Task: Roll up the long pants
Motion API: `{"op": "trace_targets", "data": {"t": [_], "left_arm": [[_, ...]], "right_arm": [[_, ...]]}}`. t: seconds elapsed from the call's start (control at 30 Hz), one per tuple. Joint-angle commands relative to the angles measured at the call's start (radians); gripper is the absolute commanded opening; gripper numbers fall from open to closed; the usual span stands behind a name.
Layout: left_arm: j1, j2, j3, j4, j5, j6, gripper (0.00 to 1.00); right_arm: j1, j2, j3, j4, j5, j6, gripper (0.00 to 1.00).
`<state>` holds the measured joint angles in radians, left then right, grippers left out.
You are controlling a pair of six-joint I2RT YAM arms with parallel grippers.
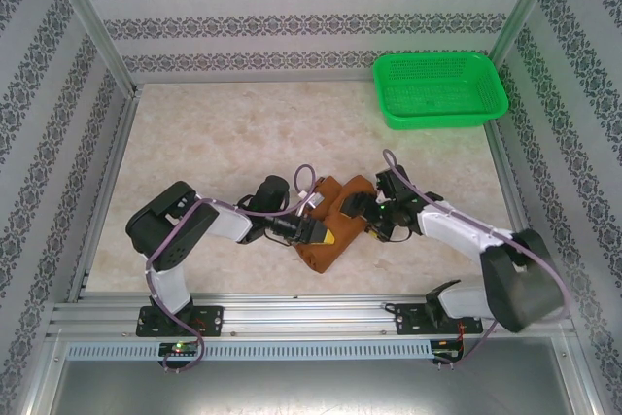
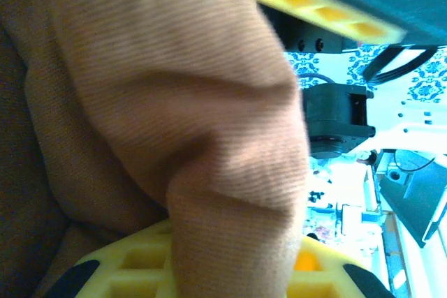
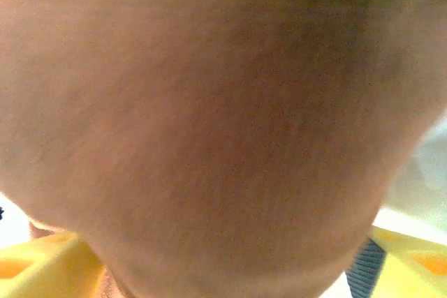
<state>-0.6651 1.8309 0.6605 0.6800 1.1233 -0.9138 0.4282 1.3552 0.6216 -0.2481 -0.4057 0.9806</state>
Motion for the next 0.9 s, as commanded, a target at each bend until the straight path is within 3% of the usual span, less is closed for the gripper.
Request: {"op": "trace_targets", "data": {"t": [0.0, 0.03, 0.1, 0.13, 0.2, 0.27, 0.33, 0.43, 0.5, 0.57, 0.7, 0.87], "left_arm": [[-0.018, 0.038, -0.025, -0.017, 0.049, -0.030, 0.00], [-0.018, 0.031, -0.017, -0.055, 0.045, -0.009, 0.00], [-0.016, 0.012, 0.028, -0.254, 0.022, 0.111, 0.00], [-0.015, -0.009, 0.080, -0.454, -0.030, 0.227, 0.00], [-0.016, -0.057, 0.191, -0.827, -0.212, 0.435, 0.02], [-0.016, -0.136, 0.270, -1.042, -0.466, 0.525, 0.09], [-0.022, -0.210, 0.316, -1.143, -0.679, 0.568, 0.19], [-0.061, -0.317, 0.337, -1.202, -0.994, 0.593, 0.34], [-0.127, -0.371, 0.337, -1.212, -1.195, 0.619, 0.46], [-0.205, -0.399, 0.335, -1.213, -1.354, 0.641, 0.50], [-0.378, -0.401, 0.338, -1.175, -1.503, 0.709, 0.63], [-0.559, -0.324, 0.404, -1.140, -1.659, 0.768, 0.68]], "right_arm": [[0.011, 0.114, 0.006, 0.089, 0.020, -0.022, 0.41], [0.011, 0.129, -0.001, 0.114, 0.028, -0.017, 0.00], [0.009, 0.135, -0.015, 0.120, 0.037, -0.008, 0.00], [0.010, 0.123, -0.028, 0.119, 0.049, 0.001, 0.00], [0.021, 0.082, -0.052, 0.101, 0.081, 0.015, 0.00], [0.030, 0.026, -0.066, 0.047, 0.117, 0.028, 0.00], [0.038, -0.033, -0.084, 0.006, 0.146, 0.047, 0.00], [0.053, -0.124, -0.101, -0.055, 0.185, 0.076, 0.00], [0.067, -0.166, -0.093, -0.109, 0.208, 0.089, 0.00], [0.082, -0.184, -0.091, -0.125, 0.217, 0.101, 0.00], [0.110, -0.163, -0.091, -0.121, 0.217, 0.120, 0.00], [0.144, -0.114, -0.096, -0.078, 0.213, 0.136, 0.00]]}}
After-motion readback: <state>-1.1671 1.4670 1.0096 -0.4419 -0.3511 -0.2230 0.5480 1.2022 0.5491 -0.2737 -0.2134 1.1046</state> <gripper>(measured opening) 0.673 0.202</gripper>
